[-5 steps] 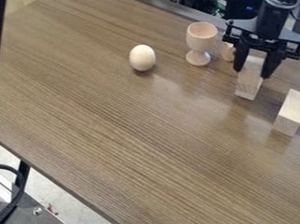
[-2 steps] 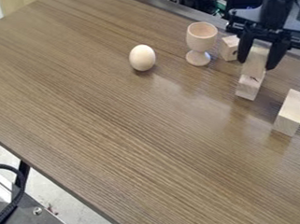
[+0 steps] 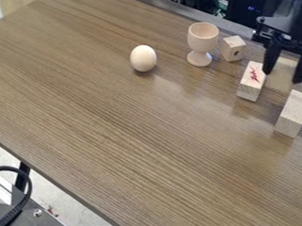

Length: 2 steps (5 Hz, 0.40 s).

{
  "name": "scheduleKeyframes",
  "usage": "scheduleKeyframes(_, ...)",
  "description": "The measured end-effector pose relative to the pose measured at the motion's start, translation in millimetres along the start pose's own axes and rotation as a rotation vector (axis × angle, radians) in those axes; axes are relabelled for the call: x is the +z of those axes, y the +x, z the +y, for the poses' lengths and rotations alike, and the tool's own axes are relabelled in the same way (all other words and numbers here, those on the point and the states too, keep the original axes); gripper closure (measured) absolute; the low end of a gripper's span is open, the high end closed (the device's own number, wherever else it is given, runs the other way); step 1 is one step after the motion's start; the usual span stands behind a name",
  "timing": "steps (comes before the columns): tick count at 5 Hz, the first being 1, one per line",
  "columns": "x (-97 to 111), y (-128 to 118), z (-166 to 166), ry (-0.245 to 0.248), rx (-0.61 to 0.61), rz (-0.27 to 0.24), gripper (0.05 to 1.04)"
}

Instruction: Pick up the block and place it on top of a white block

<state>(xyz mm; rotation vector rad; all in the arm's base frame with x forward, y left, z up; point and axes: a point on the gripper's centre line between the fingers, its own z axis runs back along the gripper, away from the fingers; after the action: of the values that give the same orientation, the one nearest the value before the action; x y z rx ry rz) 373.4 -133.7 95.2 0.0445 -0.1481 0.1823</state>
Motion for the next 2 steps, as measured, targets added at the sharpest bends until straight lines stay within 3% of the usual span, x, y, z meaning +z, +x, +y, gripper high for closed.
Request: scheduleKeyframes(2, 4.4, -2.5, -10.7, 0.003, -0.035, -0.014, 0.547)
